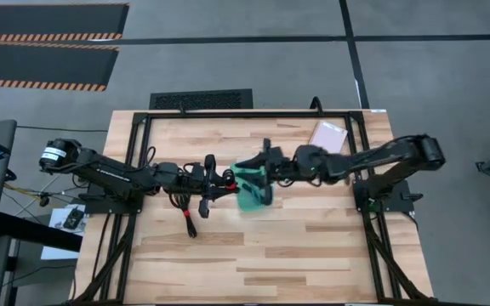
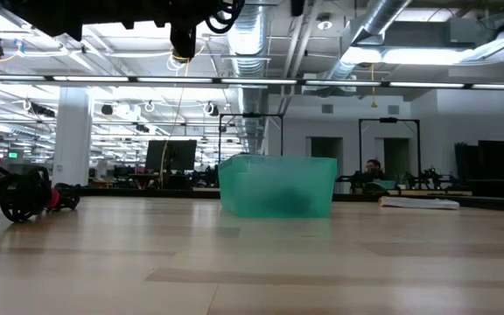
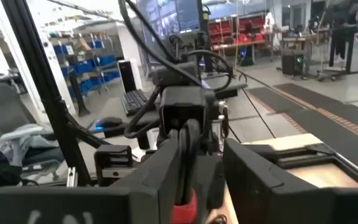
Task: Pick and place USB-C Cables
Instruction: Put the right black charger cable into the green bin
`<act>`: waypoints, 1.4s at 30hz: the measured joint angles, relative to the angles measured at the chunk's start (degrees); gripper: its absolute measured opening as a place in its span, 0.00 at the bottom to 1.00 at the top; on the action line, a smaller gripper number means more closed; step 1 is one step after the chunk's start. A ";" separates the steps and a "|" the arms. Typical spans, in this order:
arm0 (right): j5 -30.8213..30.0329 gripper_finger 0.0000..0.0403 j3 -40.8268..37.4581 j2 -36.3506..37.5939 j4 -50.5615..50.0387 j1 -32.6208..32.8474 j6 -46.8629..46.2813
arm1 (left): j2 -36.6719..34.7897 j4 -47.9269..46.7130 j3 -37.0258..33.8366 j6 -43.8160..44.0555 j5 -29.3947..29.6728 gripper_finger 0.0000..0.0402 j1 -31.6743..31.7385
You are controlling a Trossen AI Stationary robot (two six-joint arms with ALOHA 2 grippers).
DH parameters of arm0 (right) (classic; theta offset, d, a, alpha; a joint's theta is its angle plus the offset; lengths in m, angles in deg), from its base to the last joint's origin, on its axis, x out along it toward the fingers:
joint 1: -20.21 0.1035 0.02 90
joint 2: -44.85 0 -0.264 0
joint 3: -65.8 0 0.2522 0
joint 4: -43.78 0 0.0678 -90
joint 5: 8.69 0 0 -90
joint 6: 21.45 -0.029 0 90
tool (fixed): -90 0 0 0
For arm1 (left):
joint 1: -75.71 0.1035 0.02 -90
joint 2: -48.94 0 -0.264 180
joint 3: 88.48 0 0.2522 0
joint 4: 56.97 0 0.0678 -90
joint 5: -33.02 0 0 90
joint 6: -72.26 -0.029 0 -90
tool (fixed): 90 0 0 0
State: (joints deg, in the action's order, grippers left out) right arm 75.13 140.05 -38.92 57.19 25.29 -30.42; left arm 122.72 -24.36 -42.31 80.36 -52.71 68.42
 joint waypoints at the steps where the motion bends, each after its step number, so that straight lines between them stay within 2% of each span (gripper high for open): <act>1: -0.01 0.38 0.03 1.81 -2.90 0.00 -0.05 | 0.00 -0.02 0.00 0.16 0.00 0.09 0.00; 3: -0.22 0.40 0.04 5.00 -8.77 0.10 -0.55 | 0.00 -0.09 0.00 0.69 0.13 0.09 -0.02; 5: -3.11 0.40 0.04 7.98 -15.88 0.62 -2.43 | 0.00 -0.58 0.00 1.67 0.79 0.09 -0.04; 10: -20.02 0.37 0.11 11.95 -40.17 2.17 -12.07 | 0.00 -0.78 0.00 2.18 1.84 0.09 -0.04; 12: -23.75 0.36 0.09 10.92 -49.57 2.46 -18.73 | 0.00 -0.77 0.00 2.26 2.63 0.09 -0.05; 17: -24.77 0.32 0.01 2.51 -63.63 3.77 -32.20 | 0.00 -0.80 0.00 2.45 2.95 0.09 -0.07; 23: -25.01 0.32 0.00 -10.72 -63.58 5.74 -38.49 | 0.02 -3.69 0.02 4.07 3.68 0.10 -0.07; 27: -25.03 0.32 0.02 -15.92 -61.36 6.72 -41.56 | 0.04 -5.02 0.02 4.63 3.78 0.10 -0.09; 36: -23.45 0.31 0.04 -17.83 -50.44 8.94 -41.53 | 0.04 -5.46 0.02 4.61 4.09 0.10 -0.09; 42: -23.88 0.31 0.07 -15.37 -51.06 9.62 -40.70 | 0.04 -6.53 0.02 4.73 4.55 0.10 -0.09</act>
State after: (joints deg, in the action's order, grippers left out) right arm 51.26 140.11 -54.29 6.13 34.90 -71.12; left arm 122.76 -30.89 -42.29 85.08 -48.16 68.33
